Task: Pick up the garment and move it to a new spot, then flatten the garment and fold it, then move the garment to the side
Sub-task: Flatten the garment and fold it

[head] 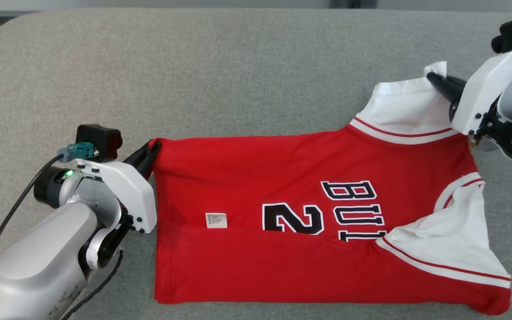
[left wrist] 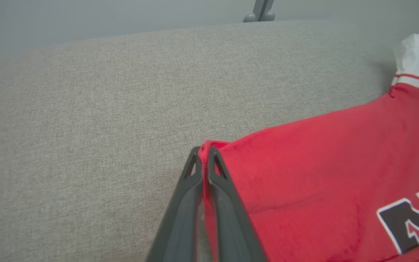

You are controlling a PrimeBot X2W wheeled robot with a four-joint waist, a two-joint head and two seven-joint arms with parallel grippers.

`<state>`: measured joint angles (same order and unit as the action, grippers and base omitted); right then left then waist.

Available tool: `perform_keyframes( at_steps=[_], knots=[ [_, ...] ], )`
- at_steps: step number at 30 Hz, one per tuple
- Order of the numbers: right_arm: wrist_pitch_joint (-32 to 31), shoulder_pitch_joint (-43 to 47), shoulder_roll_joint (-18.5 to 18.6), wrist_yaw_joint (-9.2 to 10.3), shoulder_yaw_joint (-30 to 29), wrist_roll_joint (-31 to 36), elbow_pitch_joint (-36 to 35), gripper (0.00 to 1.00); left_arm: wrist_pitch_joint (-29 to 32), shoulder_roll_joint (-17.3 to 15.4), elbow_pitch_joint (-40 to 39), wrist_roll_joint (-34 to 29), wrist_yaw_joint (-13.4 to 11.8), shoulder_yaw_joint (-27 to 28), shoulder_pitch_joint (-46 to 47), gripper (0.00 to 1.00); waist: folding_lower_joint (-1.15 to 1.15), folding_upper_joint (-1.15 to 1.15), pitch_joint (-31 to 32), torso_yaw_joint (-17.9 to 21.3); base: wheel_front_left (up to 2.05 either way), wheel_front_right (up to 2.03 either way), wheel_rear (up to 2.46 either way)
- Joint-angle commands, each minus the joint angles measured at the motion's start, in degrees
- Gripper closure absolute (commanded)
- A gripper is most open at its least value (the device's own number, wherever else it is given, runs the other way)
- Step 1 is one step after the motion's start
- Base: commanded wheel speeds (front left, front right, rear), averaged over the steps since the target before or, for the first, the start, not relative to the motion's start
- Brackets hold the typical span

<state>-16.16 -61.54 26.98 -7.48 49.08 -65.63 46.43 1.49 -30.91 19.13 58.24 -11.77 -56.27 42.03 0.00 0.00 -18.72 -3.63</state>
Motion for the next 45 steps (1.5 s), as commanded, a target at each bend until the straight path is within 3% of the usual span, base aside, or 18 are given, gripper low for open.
perform_keyframes(
  at_steps=[1,18,33,41,45],
  knots=[
    [-1.2,1.0,0.7,-0.04,0.6,-1.1,-0.9,1.00,0.3,-0.7,0.1,0.7,0.1,0.1,-0.9,1.00,0.00,0.00,1.5,1.0,0.00,0.00,0.00],
    [-9.3,7.3,6.9,-0.04,6.1,-9.4,-13.7,1.00,4.1,-6.1,-1.5,2.4,1.0,-1.7,-5.5,1.00,0.00,0.00,7.3,6.0,0.00,0.00,0.00],
    [-14.5,11.0,9.2,-0.04,8.6,-12.7,-17.1,1.00,23.8,-10.9,-7.5,15.6,5.1,-2.0,-6.2,1.00,0.00,0.00,11.2,6.4,0.00,0.00,0.00],
    [-17.1,12.6,9.3,-0.04,9.4,-14.3,-17.5,1.00,28.6,-10.0,-4.8,16.6,5.8,-2.8,-3.6,1.00,0.00,0.00,12.8,6.2,0.00,0.00,0.00],
    [-18.3,13.1,9.4,-0.04,9.5,-14.9,-18.1,1.00,30.4,-9.5,-1.9,17.1,7.5,-3.3,-2.7,1.00,0.00,0.00,13.3,6.5,0.00,0.00,0.00]
  ],
)
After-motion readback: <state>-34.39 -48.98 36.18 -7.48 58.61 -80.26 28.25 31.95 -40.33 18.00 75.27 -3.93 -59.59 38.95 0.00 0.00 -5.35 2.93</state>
